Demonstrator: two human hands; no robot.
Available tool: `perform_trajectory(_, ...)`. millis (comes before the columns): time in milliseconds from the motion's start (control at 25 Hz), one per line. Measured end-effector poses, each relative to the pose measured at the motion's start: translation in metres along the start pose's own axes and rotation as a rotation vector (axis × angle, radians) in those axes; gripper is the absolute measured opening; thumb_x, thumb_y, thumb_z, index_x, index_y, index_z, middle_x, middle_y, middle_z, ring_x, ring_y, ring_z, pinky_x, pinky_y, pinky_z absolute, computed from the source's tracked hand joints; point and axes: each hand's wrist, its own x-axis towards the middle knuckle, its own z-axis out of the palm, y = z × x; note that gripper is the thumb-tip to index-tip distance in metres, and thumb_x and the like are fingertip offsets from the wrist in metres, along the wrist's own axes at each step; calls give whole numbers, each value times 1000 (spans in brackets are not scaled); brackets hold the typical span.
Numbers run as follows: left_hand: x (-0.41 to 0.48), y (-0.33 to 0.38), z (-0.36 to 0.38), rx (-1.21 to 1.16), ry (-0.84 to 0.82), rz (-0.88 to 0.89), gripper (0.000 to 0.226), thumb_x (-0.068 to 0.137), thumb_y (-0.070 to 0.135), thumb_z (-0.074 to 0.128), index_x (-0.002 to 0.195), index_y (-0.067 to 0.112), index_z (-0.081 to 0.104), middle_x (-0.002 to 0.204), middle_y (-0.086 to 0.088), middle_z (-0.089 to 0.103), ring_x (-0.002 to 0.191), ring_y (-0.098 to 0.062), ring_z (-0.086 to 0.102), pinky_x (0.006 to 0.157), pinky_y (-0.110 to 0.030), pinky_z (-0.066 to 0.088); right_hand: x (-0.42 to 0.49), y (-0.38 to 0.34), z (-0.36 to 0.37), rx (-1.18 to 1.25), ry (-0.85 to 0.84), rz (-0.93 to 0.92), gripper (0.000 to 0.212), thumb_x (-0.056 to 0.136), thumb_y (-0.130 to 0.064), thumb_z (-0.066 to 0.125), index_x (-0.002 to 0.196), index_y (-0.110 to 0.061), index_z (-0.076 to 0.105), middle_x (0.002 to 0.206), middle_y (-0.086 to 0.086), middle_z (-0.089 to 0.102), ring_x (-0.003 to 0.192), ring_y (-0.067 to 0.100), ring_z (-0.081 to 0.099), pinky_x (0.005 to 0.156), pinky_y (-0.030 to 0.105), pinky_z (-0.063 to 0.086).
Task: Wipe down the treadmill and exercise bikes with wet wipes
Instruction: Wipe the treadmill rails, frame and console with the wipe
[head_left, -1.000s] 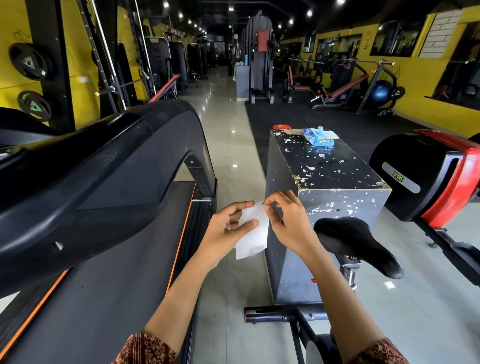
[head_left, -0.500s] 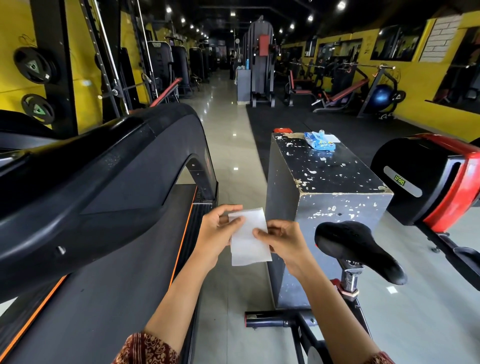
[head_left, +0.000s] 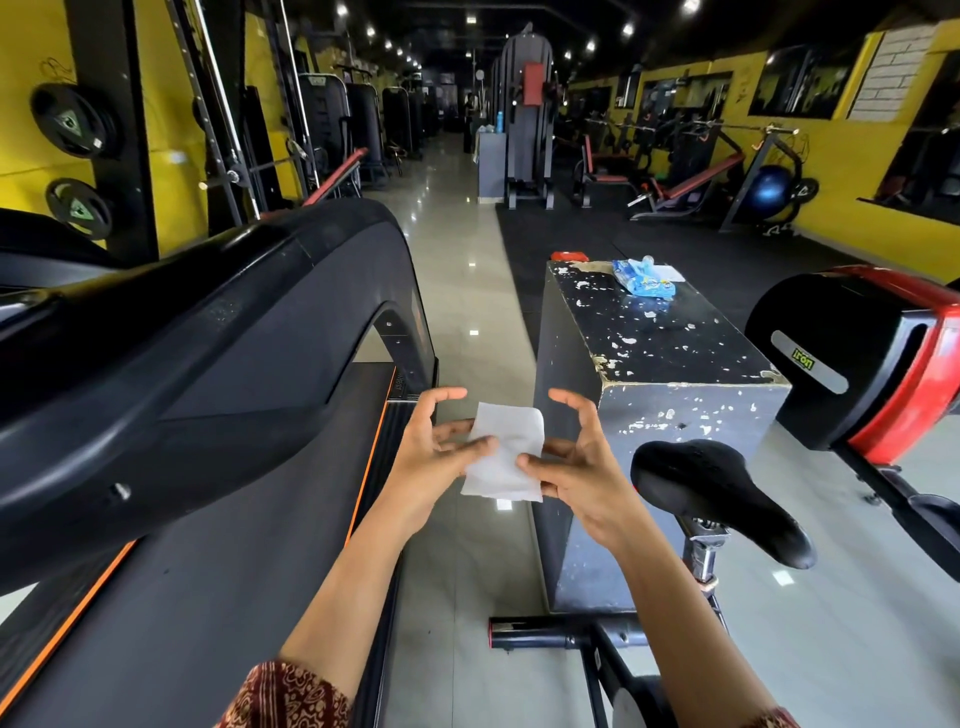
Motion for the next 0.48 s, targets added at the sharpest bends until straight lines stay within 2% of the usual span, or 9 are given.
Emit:
perform_trajectory(80,-1,0,1,-3,-98,2,76,69,-11,77,121,34,47,110,-7,68,87,-22,67,84,-36,54,0,-2,-4,-102,-47,-76,56,80,14,65,120,-24,51,96,25,65,82,25,62,69,34,52)
perform_trajectory(200,1,0,1,-22,-81,47,79,65,-18,76,123,31,50,119,-5,63,85,-21,68,82,-36,55,-1,-2,-6,-222,-96,-76,54,67,15,76,110,-16,64,112,22,63,87,25,64,82,41,55)
perform_trajectory(280,2,0,1,4,-67,80,75,65,-18,75,119,30,53,123,-4,60,86,-18,67,85,-38,54,-1,-1,-6,-302,-68,-62,55,64,14,78,105,-20,66,113,21,63,80,25,62,81,44,55)
perform_trajectory(360,2,-2,2,62,-78,119,71,66,-15,76,115,32,55,125,1,58,85,-15,65,81,-36,53,1,1,-7,-371,-21,-79,55,59,5,81,100,-28,67,107,21,65,75,24,59,77,45,55)
perform_trajectory(440,3,-4,1,151,-92,169,66,68,-12,76,111,35,59,123,12,58,86,-17,63,79,-37,54,4,2,-7,-432,47,-104,56,55,-2,82,96,-36,65,100,18,67,72,23,59,76,45,55)
perform_trajectory(480,4,-6,1,214,-101,192,62,70,-10,76,108,37,60,121,18,58,86,-19,63,79,-37,55,4,1,-6,-463,72,-122,57,57,1,82,95,-38,64,99,17,67,71,24,59,76,43,55)
